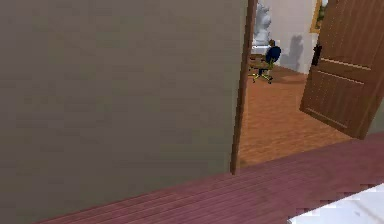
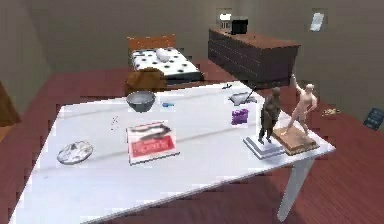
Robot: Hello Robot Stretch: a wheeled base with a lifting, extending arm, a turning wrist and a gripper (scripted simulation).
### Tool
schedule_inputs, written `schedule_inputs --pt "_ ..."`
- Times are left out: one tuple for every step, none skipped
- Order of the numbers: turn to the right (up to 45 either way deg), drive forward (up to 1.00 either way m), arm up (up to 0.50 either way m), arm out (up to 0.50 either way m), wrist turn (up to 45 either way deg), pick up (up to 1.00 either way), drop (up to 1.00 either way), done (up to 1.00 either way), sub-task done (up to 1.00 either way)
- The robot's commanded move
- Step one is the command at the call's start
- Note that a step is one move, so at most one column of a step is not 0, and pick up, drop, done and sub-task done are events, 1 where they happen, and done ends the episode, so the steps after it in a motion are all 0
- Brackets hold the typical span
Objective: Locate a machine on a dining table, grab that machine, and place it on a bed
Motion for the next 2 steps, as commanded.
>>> schedule_inputs --pt "0.0 0.6 0.0 0.0 0.0 0.0 0.0 0.0 0.0" --pt "6.0 0.0 0.0 0.0 0.0 0.0 0.0 0.0 0.0"
